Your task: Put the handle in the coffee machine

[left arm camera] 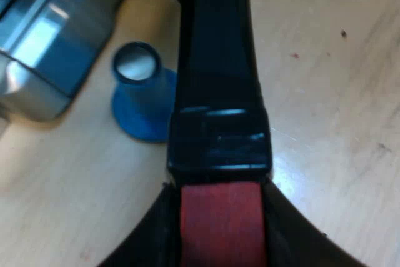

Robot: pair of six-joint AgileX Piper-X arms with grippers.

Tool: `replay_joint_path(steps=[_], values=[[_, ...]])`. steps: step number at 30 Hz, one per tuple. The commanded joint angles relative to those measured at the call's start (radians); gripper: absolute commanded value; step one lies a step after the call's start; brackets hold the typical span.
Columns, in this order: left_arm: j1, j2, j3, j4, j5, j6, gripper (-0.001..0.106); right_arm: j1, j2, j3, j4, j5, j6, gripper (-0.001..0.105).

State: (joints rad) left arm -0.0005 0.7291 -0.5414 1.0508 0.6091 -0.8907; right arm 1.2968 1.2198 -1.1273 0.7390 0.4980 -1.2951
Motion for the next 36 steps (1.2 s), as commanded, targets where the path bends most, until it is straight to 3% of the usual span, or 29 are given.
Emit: replay_joint_path(steps=[1, 5, 13, 18, 31, 36], values=[[0.029, -0.002, -0.023, -0.008, 0.064, 0.025, 0.000, 0.028, -0.009, -0.010, -0.002, 0.055, -0.010, 0.082], [0.058, -0.002, -0.026, -0.003, 0.071, 0.066, 0.000, 0.083, -0.009, -0.010, -0.015, 0.201, 0.002, 0.082], [0.097, 0.002, -0.026, 0.003, 0.122, 0.135, 0.000, 0.129, -0.009, -0.010, -0.120, 0.366, 0.003, 0.082], [0.097, 0.033, -0.026, 0.003, 0.136, 0.141, 0.000, 0.129, 0.015, -0.008, -0.163, 0.397, -0.001, 0.082], [0.104, 0.293, -0.165, 0.130, 0.144, 0.347, 0.000, 0.129, 0.140, -0.008, -0.303, 0.494, -0.005, 0.082], [0.181, 0.362, -0.209, 0.113, 0.155, 0.402, 0.000, 0.129, 0.195, -0.008, -0.401, 0.547, -0.031, 0.082]])
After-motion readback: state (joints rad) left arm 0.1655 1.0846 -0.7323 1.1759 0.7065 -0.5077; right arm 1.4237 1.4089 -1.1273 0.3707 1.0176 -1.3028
